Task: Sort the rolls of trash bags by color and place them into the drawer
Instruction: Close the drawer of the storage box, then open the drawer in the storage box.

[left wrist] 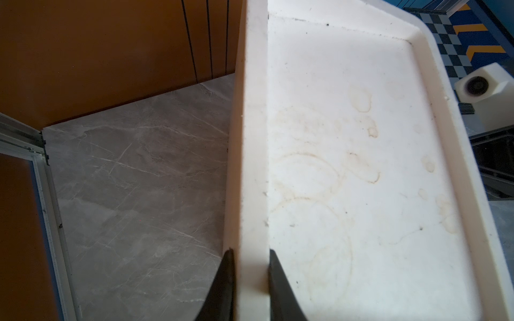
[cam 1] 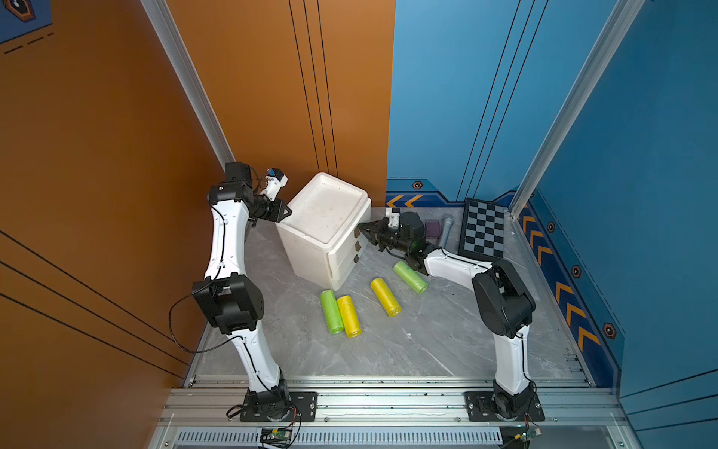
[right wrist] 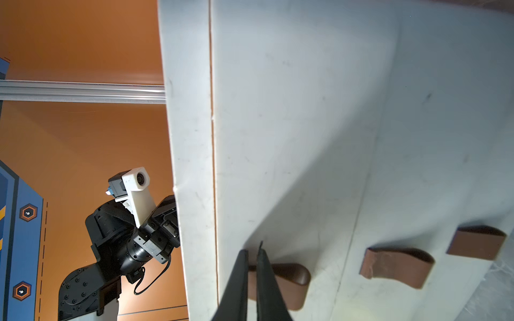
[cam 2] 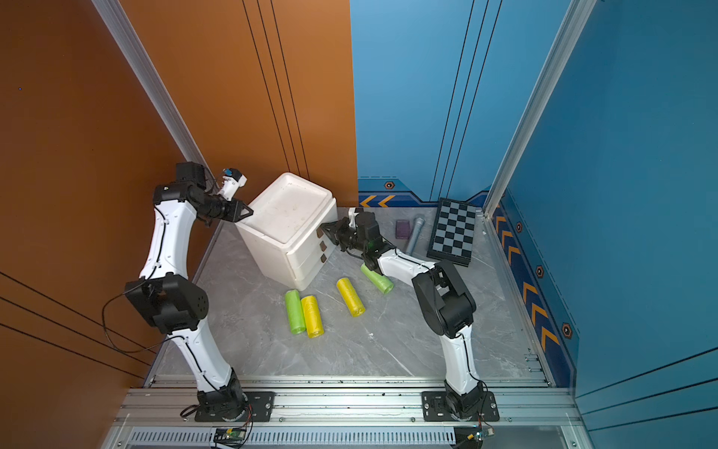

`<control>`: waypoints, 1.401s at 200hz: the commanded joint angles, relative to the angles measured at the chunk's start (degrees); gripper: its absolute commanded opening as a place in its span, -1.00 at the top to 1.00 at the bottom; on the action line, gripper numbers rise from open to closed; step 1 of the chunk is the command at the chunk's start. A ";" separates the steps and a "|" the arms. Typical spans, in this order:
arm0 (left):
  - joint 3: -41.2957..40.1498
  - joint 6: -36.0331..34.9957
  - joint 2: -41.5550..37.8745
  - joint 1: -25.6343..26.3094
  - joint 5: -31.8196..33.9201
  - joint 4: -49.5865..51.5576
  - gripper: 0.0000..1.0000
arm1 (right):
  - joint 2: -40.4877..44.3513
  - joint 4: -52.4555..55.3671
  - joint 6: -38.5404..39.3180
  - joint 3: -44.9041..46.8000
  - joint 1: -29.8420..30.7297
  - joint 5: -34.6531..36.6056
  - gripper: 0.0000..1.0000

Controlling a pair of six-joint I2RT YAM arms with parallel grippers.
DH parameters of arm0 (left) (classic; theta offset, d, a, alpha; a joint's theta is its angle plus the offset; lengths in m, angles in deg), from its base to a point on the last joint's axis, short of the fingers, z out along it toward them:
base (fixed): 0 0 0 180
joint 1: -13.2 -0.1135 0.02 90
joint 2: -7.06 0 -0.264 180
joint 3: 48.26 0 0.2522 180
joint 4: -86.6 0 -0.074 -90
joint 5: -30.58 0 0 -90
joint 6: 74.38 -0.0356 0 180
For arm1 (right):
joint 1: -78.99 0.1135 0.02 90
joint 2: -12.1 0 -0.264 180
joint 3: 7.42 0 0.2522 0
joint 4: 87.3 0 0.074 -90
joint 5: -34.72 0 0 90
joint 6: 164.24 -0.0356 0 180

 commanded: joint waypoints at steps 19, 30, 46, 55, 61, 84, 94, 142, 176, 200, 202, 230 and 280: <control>-0.16 1.30 -3.31 3.29 -13.38 2.43 1.00 | -4.73 0.85 -1.16 -4.98 1.84 -1.89 0.79; -0.25 1.28 -3.28 3.41 -13.33 2.45 1.00 | -5.43 1.00 -1.28 -6.05 2.02 -1.79 0.79; -0.33 1.32 -3.16 3.55 -13.22 2.43 1.00 | -6.06 1.12 -1.47 -7.29 2.25 -1.85 0.79; -0.39 1.28 -3.18 3.63 -13.07 2.43 1.00 | -6.04 1.20 -1.51 -7.35 2.23 -1.87 0.79; -0.43 1.28 -3.11 3.58 -12.99 2.46 1.00 | -5.93 1.07 -1.49 -7.11 2.14 -1.92 0.79; -0.51 1.27 -3.10 3.72 -12.70 2.46 1.00 | -4.10 0.48 -1.32 -3.98 1.22 -1.91 0.64; -0.52 1.27 -3.05 3.69 -12.64 2.52 1.00 | -2.85 -0.22 -1.33 -1.66 0.51 -1.72 0.54; -0.15 1.36 -2.82 3.87 -12.71 2.45 1.00 | 3.05 -0.04 1.92 10.40 -2.44 -1.97 -0.13; -0.34 1.44 -2.73 4.06 -12.44 2.43 1.00 | 2.42 -1.90 1.63 13.45 -1.93 -1.06 -0.17; -0.12 1.47 -2.87 4.04 -12.19 2.48 1.00 | 1.65 -3.36 0.87 13.73 -1.40 -0.67 -0.17; -0.09 1.50 -2.88 4.09 -12.21 2.44 1.00 | 1.58 -3.37 0.82 13.80 -1.33 -0.60 -0.17; -0.11 1.54 -3.02 4.03 -11.76 2.43 1.00 | 1.30 -6.58 -0.63 15.93 -1.54 0.03 -0.17; -0.21 1.80 -2.92 4.15 -10.54 2.45 1.00 | 1.89 -12.74 -2.85 21.64 -1.73 1.47 -0.17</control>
